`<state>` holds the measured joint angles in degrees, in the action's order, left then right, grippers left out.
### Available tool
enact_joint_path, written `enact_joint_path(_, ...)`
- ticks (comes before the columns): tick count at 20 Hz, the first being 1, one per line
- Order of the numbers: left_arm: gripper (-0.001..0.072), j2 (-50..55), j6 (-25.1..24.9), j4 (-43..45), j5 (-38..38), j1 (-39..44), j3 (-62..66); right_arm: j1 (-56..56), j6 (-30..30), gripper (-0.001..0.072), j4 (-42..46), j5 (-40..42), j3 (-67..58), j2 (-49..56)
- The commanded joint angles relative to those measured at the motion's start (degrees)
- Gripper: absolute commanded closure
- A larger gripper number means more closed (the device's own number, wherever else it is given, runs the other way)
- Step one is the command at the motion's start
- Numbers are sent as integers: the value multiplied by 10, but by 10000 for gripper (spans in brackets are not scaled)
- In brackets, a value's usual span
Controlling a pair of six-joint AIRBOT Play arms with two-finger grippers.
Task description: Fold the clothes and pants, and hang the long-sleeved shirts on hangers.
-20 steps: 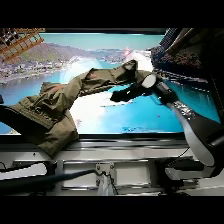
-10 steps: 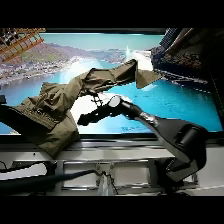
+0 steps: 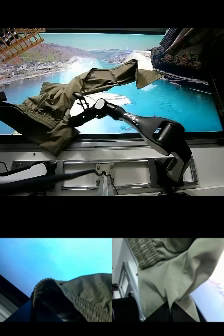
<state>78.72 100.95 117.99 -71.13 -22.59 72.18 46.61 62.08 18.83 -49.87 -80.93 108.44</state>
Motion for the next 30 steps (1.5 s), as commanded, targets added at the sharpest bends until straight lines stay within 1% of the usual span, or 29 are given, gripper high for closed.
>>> enact_joint_path(1,701,-28,0,-48,16,0,0,-61,30,698,72,-76,-12,-22)
enact_joint_path(3,701,-49,0,-92,16,5,0,-124,46,697,156,-130,-12,-76)
enact_joint_path(5,700,-71,0,-172,15,19,0,-192,48,696,231,-177,-15,-153)
enact_joint_path(8,701,-104,-6,-310,17,60,0,-275,48,696,299,-238,-46,-269)
enact_joint_path(10,701,-119,-29,-359,17,92,0,-313,48,697,327,-279,-95,-331)
enact_joint_path(11,701,-124,-31,-367,17,106,0,-325,48,697,331,-290,-129,-353)
enact_joint_path(14,701,-127,-38,-366,17,138,0,-318,47,697,332,-260,-236,-376)
enact_joint_path(16,700,-127,-38,-365,21,141,0,-289,47,697,339,-205,-276,-365)
enact_joint_path(18,701,-127,-37,-334,30,140,0,-253,47,697,340,-176,-291,-330)
enact_joint_path(21,702,-120,-36,-208,39,139,0,-188,47,697,354,-164,-290,-240)
enact_joint_path(23,702,-105,-10,-106,46,131,-8,-141,42,697,372,-158,-290,-162)
enact_joint_path(24,702,-94,0,-69,47,121,-15,-121,42,697,382,-151,-290,-123)
enact_joint_path(25,702,-80,16,-41,47,104,-25,-101,43,697,387,-139,-290,-81)
enact_joint_path(26,702,-65,34,-30,47,82,-37,-86,43,692,385,-126,-291,-45)
enact_joint_path(27,702,-49,52,-30,46,51,-49,-71,48,518,381,-124,-290,-17)
enact_joint_path(28,702,-36,75,-32,44,22,-59,-62,69,245,377,-131,-290,-3)
enact_joint_path(29,702,-28,90,-36,43,-5,-67,-56,76,180,384,-143,-287,-2)
enact_joint_path(30,702,-23,91,-43,49,-31,-72,-54,76,233,399,-165,-288,-6)
